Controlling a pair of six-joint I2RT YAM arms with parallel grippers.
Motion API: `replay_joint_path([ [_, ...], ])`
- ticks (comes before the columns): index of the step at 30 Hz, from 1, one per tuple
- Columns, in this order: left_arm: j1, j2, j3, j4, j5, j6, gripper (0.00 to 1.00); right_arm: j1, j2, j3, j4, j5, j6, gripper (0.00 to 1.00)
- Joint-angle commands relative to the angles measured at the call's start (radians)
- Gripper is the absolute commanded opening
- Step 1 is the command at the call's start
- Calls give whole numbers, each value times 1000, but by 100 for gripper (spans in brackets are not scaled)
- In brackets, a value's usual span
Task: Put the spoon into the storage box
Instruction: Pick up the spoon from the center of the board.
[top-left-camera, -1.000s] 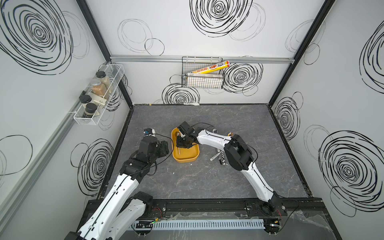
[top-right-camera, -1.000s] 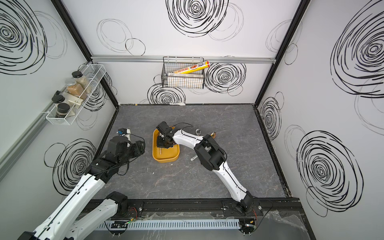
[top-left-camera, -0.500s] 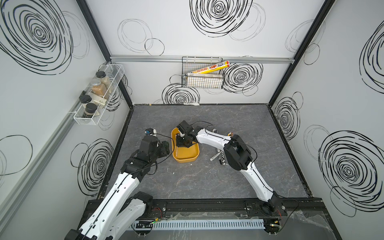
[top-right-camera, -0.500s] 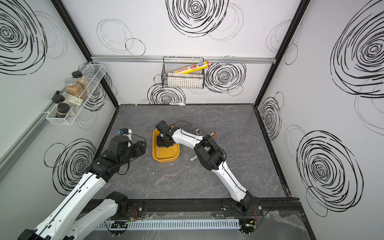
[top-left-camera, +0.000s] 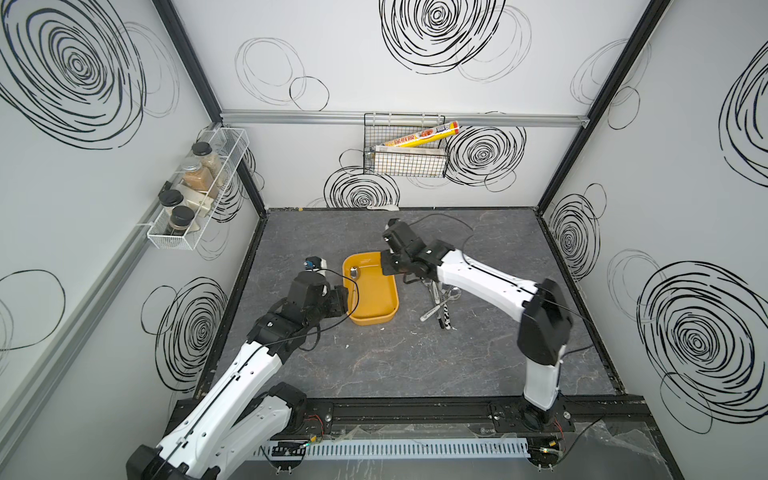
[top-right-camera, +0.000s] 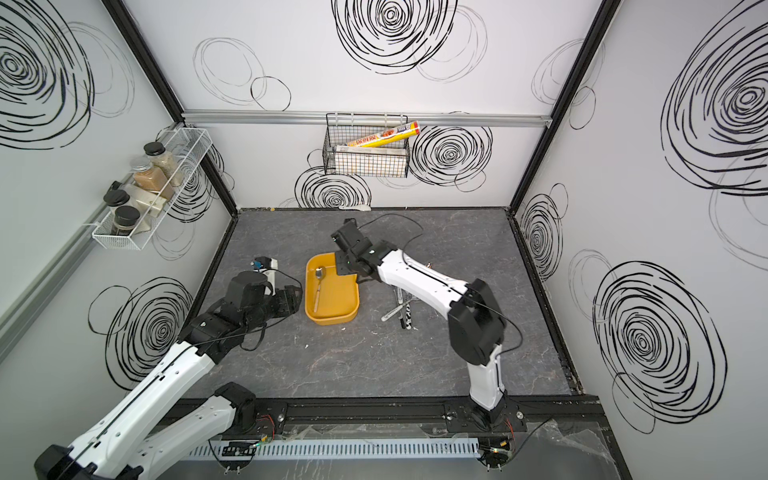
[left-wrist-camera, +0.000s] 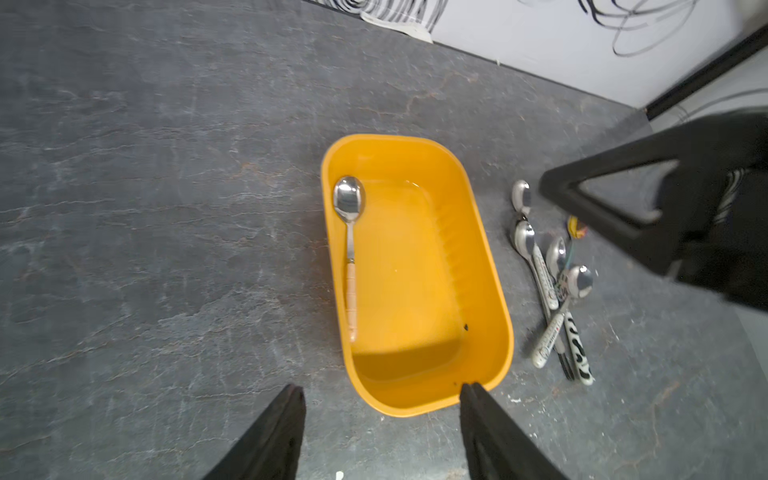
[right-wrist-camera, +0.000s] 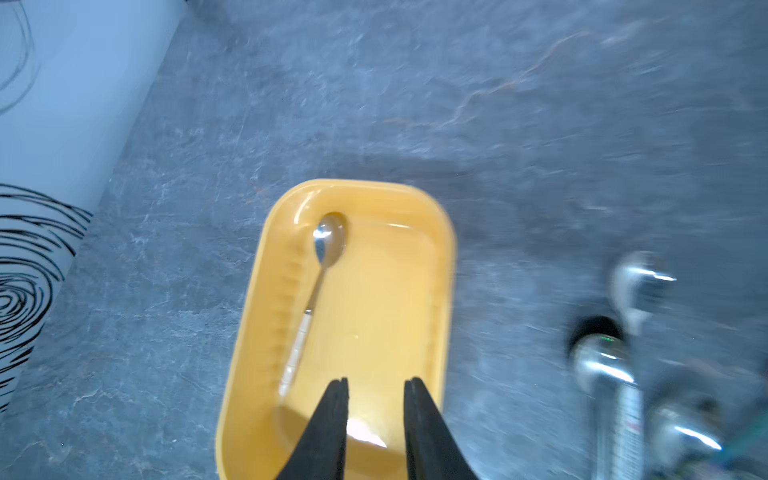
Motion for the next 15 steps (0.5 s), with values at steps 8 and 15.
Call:
replay_joint_path([
  [8,-464,626,443,3,-131,151,65,-412,-560,-872,329,139,37,20],
  [15,-495,981,653,-19,-5,244,65,-521,-574,-1000,361,119,-4,20],
])
